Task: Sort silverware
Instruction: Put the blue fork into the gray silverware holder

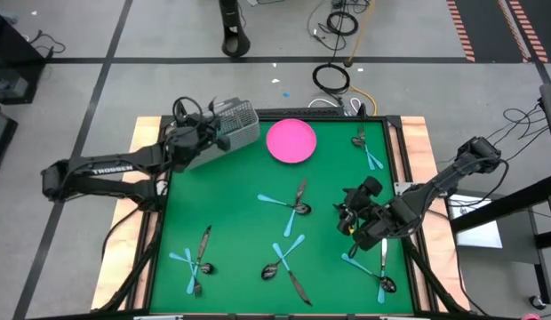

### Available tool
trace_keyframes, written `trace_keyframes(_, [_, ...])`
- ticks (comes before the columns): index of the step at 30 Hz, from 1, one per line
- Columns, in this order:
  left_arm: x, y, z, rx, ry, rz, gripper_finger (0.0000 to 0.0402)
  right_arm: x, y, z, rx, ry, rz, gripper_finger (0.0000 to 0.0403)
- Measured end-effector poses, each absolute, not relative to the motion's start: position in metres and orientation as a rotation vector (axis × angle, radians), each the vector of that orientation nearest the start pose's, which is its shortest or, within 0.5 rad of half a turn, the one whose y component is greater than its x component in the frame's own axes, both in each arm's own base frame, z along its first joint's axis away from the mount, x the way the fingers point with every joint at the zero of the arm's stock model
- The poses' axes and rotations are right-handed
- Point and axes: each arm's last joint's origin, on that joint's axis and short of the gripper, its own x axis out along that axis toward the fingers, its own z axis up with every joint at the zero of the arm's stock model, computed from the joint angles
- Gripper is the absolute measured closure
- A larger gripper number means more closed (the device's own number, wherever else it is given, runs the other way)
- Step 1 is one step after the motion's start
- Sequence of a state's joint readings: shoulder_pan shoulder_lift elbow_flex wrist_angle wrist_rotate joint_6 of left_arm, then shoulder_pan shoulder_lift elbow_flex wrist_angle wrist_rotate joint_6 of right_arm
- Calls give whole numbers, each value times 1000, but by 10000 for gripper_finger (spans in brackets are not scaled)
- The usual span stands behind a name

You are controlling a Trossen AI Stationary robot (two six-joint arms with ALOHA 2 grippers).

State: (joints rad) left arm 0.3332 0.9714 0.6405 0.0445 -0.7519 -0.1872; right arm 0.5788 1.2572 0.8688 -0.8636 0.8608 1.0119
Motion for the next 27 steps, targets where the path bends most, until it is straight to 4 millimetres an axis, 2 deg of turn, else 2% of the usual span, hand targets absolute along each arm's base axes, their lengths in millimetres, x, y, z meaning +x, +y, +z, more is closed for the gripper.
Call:
trace_keyframes(9, [181,99,268,-96,229,1206,401,196,91,235,88,697,-677,142])
trace_keyframes(18, [167,109,253,-179,320,1348,401,197,89,235,75,707,-681,142])
trace_keyframes(27, [164,114,251,-181,343,1377,401,197,89,235,66,710,-677,142])
